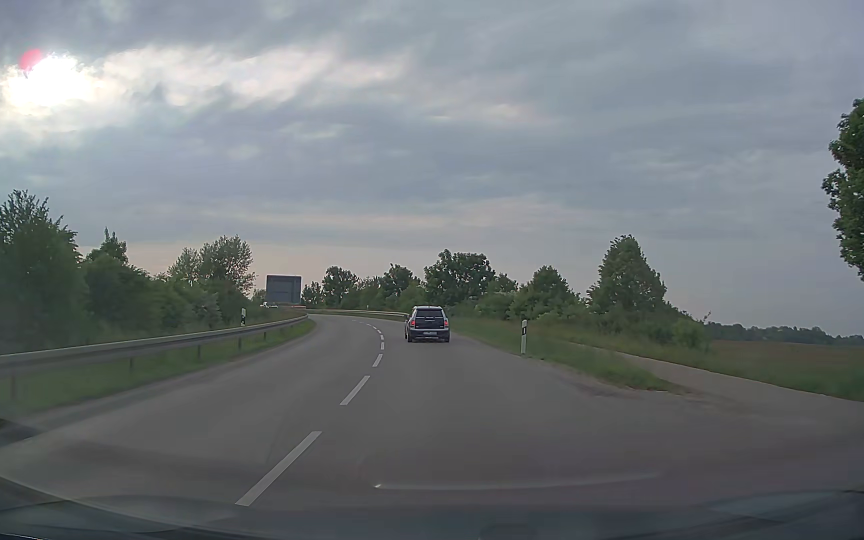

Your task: Follow the waypoints while adhering to traffic rules and regulations

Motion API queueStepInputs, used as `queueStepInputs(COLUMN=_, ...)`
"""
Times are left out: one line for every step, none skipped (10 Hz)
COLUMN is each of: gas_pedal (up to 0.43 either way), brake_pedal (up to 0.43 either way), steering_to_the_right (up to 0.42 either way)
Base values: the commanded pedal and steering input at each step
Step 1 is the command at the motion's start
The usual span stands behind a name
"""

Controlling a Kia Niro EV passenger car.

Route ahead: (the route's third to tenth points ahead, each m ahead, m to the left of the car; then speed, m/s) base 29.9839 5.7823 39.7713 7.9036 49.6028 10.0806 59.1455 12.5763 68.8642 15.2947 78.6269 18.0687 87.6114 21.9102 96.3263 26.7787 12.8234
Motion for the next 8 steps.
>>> queueStepInputs(gas_pedal=0.22, brake_pedal=0.0, steering_to_the_right=-0.021)
queueStepInputs(gas_pedal=0.22, brake_pedal=0.0, steering_to_the_right=-0.02)
queueStepInputs(gas_pedal=0.22, brake_pedal=0.0, steering_to_the_right=-0.019)
queueStepInputs(gas_pedal=0.209, brake_pedal=0.0, steering_to_the_right=-0.018)
queueStepInputs(gas_pedal=0.197, brake_pedal=0.0, steering_to_the_right=-0.017)
queueStepInputs(gas_pedal=0.189, brake_pedal=0.0, steering_to_the_right=-0.017)
queueStepInputs(gas_pedal=0.189, brake_pedal=0.0, steering_to_the_right=-0.017)
queueStepInputs(gas_pedal=0.189, brake_pedal=0.0, steering_to_the_right=-0.017)
